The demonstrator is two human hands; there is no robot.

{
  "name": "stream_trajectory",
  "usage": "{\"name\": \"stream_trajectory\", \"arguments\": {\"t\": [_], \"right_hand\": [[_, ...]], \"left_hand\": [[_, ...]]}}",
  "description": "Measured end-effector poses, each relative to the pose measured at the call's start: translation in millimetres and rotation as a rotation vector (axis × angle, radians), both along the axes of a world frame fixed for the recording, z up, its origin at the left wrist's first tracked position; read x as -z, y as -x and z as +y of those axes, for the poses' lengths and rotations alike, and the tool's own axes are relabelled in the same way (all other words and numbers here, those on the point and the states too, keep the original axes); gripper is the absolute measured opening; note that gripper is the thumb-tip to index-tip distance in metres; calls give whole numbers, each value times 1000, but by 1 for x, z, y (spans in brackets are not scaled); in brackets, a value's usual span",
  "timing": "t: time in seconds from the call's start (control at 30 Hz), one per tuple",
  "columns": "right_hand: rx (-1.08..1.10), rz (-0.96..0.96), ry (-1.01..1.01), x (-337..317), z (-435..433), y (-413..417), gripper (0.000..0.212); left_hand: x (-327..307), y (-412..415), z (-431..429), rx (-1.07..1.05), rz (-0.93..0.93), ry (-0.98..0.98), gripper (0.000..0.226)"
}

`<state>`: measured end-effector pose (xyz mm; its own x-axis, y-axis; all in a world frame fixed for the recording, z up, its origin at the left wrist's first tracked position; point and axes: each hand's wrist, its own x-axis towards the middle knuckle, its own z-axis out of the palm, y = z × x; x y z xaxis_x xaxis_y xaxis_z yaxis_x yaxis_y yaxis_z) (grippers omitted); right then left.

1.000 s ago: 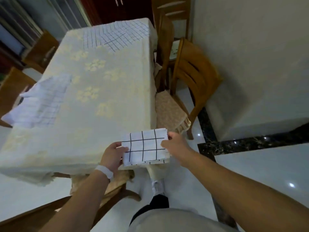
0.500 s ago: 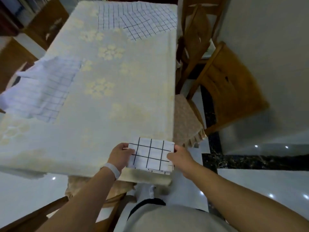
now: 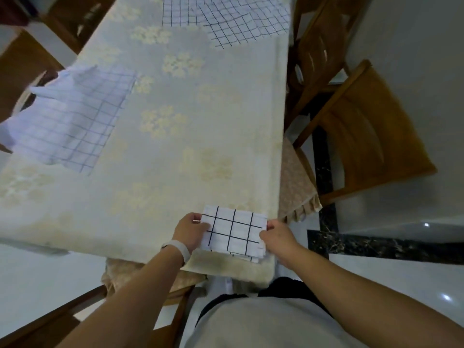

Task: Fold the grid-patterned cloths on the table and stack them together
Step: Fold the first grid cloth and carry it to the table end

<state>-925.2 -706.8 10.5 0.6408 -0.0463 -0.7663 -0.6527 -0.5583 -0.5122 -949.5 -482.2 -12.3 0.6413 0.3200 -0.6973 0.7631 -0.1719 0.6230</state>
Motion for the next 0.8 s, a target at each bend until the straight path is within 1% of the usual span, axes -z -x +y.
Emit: {"name": "stream_trajectory", "arguments": {"t": [0.13,0.27,0.37,0.43,0.47,0.53,0.57,0.6,0.67,0.73,0.8], "right_hand": [[-7,7,-12,10,-1,-1,15],[-16,-22,-6,10,-3,-4,25],[-10,-32,-6,13,-4,-5,18],[-32,-50,34,15,-6,-6,5],[-60,-67,81,16,-8,-7,11],[-166,-145,193,13,-11,-8,30],[-269,-209,247,11,-13,-9,37],[-401,-273,289,10,-14,-9,42],[-657,-394,314,8,-12,-7,50],[-828,-456,303,6,-8,-3,54],[-956,-497,322,6,-2,0,59]], "left_hand": [[-1,1,-6,3,8,-61,10],[2,1,-11,27,1,-115,16],[4,3,-12,61,-26,-157,21],[5,6,-10,92,-45,-191,26],[5,8,-9,109,-57,-214,30],[5,11,-6,167,-106,-314,40],[5,13,-5,226,-146,-388,43],[5,15,-4,311,-198,-460,44],[6,19,-3,557,-299,-572,48],[7,21,-3,800,-344,-637,55],[8,21,-3,957,-330,-673,63]]}}
